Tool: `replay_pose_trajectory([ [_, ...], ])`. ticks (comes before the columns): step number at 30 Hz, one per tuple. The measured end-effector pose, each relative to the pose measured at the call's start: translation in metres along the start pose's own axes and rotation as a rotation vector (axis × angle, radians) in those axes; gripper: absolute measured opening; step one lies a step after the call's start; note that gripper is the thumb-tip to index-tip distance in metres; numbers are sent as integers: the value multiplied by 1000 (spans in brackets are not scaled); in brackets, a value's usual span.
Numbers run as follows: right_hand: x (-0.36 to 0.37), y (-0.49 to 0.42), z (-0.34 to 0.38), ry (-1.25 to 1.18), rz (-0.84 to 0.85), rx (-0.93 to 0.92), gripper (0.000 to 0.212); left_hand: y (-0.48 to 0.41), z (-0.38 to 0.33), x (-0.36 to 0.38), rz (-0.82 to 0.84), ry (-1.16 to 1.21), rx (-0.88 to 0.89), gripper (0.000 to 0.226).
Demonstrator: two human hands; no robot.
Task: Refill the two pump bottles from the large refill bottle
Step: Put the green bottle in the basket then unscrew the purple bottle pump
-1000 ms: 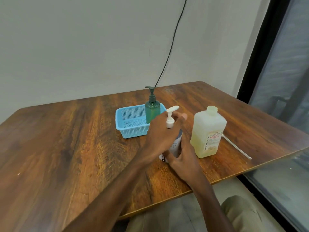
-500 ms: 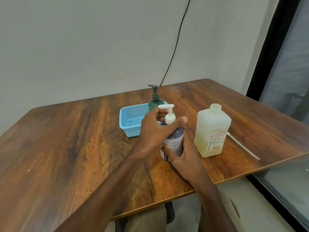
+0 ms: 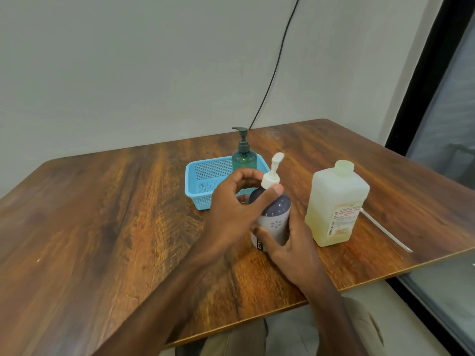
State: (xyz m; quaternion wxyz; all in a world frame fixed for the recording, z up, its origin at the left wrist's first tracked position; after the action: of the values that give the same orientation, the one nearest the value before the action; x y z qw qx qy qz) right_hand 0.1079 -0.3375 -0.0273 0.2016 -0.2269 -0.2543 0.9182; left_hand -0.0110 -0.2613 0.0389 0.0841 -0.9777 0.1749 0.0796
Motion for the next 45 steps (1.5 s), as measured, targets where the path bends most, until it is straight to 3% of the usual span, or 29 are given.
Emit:
replay_pose_trajectory([
  [3, 0, 0, 1, 5, -3, 4, 81, -10, -4, 10, -12, -70, 11, 49],
  [7, 0, 1, 3, -21, -2, 0, 80, -5, -9, 18, 24, -121, 90, 27],
  [12, 0, 1, 2, -18, 2, 0, 94, 9, 6, 6, 79, -24, 59, 34],
  [18, 3, 2, -1, -6, 4, 29, 81, 4, -15, -1, -33, 52, 65, 21],
  [23, 2, 2, 1, -10, -6, 23, 83, -2, -49, -4, -35, 149, 115, 40],
  [28, 1, 2, 2, -17, -15, 25, 80, -5, -89, -13, -88, 140, 239, 24],
  [36, -1, 3, 4, -10, -12, 40, 76, -10, -125, -24, -174, 123, 338, 22],
  [42, 1, 2, 6, -10, -2, 44, 76, -18, -90, -17, -112, 16, 173, 28],
  [45, 1, 2, 6, -6, -1, 36, 79, -17, -77, -16, -118, 81, 96, 31],
])
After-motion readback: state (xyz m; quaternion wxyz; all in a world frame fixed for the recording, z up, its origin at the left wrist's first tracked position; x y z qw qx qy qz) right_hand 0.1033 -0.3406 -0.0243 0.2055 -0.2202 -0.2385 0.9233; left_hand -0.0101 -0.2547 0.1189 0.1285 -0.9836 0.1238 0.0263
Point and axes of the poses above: each hand's wrist, its own y-axis away from the middle knuckle, its own x-axis out of the palm, z = x × y, the point moved 3 cm from there along -y, towards the middle knuckle, and after that the axes turned 14 degrees about -x, right-handed, at the moved point
